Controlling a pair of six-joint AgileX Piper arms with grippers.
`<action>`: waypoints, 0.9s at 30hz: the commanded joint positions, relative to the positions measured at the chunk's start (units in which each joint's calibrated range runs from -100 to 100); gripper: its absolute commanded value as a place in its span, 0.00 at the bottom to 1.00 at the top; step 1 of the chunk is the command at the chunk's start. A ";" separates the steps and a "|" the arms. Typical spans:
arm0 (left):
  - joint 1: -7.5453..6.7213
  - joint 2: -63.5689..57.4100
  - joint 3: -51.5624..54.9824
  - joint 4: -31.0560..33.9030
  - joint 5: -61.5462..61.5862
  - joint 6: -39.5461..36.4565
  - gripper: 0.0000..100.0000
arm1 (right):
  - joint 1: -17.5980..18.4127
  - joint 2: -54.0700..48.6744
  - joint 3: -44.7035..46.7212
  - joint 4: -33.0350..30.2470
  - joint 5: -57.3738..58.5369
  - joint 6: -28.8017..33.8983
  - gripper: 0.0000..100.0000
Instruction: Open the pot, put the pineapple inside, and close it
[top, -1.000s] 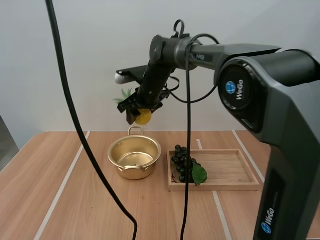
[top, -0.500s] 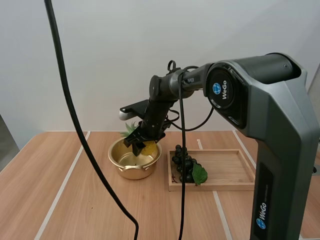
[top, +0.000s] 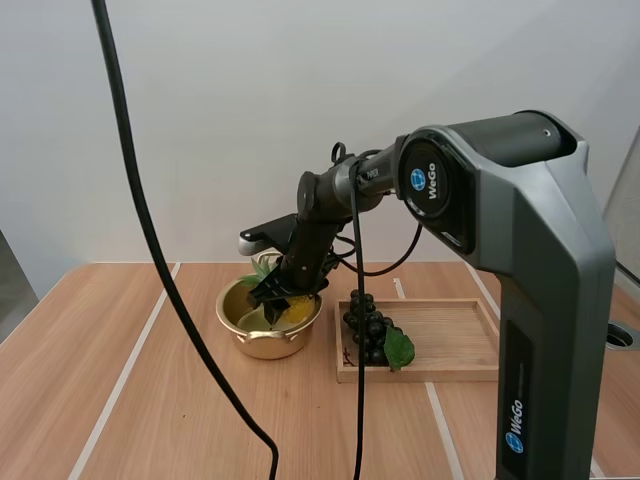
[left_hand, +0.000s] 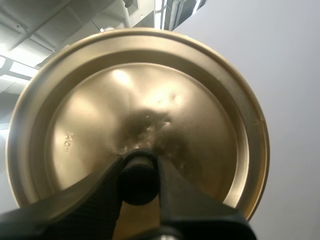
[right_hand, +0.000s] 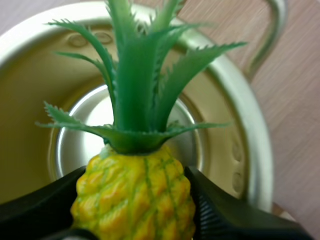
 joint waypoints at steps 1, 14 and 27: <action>-0.02 0.16 -0.31 0.31 -0.74 -0.73 0.00 | -0.08 1.34 0.34 -0.56 -0.03 -0.75 0.00; -0.02 0.30 -0.31 0.54 -0.74 -0.73 0.00 | -0.08 3.65 0.34 -0.56 -0.64 -1.44 0.00; -0.02 0.78 -0.31 1.29 -0.74 -0.73 0.00 | -0.08 3.65 0.21 -4.31 3.32 -1.45 1.00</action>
